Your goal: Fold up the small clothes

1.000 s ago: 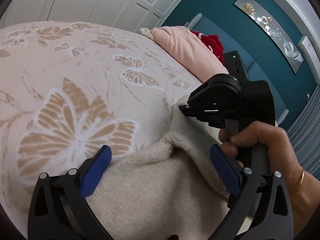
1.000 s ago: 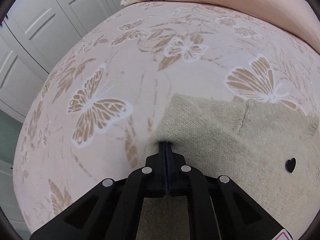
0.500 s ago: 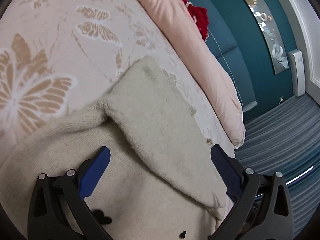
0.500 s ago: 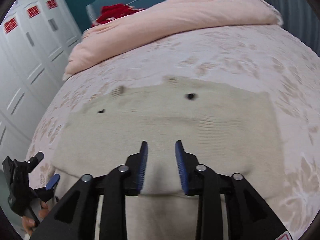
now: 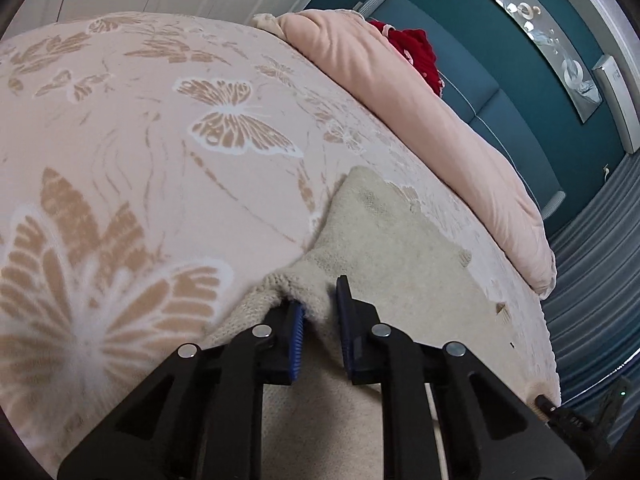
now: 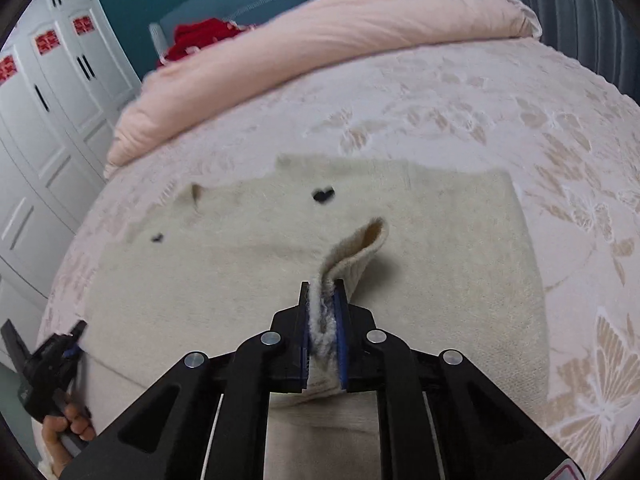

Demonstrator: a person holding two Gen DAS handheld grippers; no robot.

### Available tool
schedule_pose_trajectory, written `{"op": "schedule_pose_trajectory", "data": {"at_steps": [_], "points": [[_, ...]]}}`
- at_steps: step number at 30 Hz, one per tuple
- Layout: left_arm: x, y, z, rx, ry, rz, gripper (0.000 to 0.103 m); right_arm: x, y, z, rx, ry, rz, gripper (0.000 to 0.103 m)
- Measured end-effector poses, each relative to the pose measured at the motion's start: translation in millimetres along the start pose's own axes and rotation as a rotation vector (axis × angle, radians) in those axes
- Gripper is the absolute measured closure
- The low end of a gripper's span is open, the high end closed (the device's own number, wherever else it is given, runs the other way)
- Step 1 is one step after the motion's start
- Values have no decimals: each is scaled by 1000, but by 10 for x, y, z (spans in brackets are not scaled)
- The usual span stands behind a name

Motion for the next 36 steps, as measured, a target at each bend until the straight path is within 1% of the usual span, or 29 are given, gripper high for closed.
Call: {"op": "schedule_pose_trajectory", "data": {"at_steps": [1,3,4,5,6,8,9,10,12,13,15,16,17,18,19,20,22,23,24,25,27,28,29,30,32,33,34,35,36], "points": [[-9,-4,-13,-7,-6,-4,87,26,-89,-77,63,-11,15,92],[3,-8,-22,-14,-21,-12,87,91,31,-154,55,-29,-26,91],[9,-15,-24,-15,-27,-16,87,115,139,-160,90,-46,-49,81],[16,-23,-27,-18,-32,-18,87,142,278,-143,117,-61,-88,80],[26,-29,-35,-24,-38,-19,86,167,430,-103,124,-71,-141,80],[28,-47,-66,-34,-53,-22,86,169,631,100,63,-46,-205,80],[28,-49,-75,-39,-58,-22,86,128,644,263,20,-17,-196,80],[27,-52,-76,-40,-59,-23,85,55,580,467,-29,30,-156,80],[26,-53,-79,-36,-56,-22,85,-69,304,909,-142,132,-50,80],[31,-54,-78,-36,-57,-22,85,-111,118,1096,-174,168,3,82],[31,-54,-75,-32,-55,-21,85,-191,-285,1292,-140,209,107,89],[29,-54,-75,-25,-54,-21,85,-231,-422,1254,-80,205,121,93],[28,-56,-69,-13,-54,-21,85,-256,-465,1130,-81,171,114,96],[34,-56,-54,-5,-52,-21,85,-275,-438,941,-117,107,100,99],[36,-57,-47,0,-52,-22,85,-271,-351,687,-118,8,88,103],[39,-62,-47,-1,-54,-24,85,-225,-213,467,-106,-70,57,102],[48,-76,-54,-9,-62,-29,84,-63,123,113,-67,-136,-41,88],[50,-81,-58,-12,-66,-31,84,23,190,-39,-42,-151,-47,88],[53,-84,-60,-16,-69,-32,84,85,152,-169,-17,-153,-10,90],[50,-89,-64,-20,-71,-30,84,133,53,-313,12,-153,38,103],[38,-93,-87,-31,-74,-23,83,242,93,-490,-50,-159,20,103],[30,-89,-96,-35,-76,-16,81,277,197,-514,-29,-180,16,103],[21,-75,-113,-34,-81,-4,80,325,338,-519,2,-195,5,92],[23,-49,-139,-38,-89,23,77,399,477,-520,21,-205,-7,87],[121,81,-200,-43,-125,95,63,627,727,-556,5,-199,-11,77],[221,200,-218,-52,-148,114,45,782,855,-580,1,-190,-13,72],[348,358,-217,-66,-170,124,33,965,975,-609,17,-183,-22,59],[480,533,-182,-87,-180,127,14,1169,1089,-661,43,-179,-24,46],[622,712,-115,-111,-180,139,9,1378,1183,-717,63,-173,-18,42]]}}
Point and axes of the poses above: each gripper's, at about its wrist camera, not at the fingertips, and y roughly against the way its jaws point, z to its left, x to its underside, the point moved 2 cm from there along -y, roughly the way its jaws point, and after that the axes turned 15 degrees about z, right-handed, at the moved point
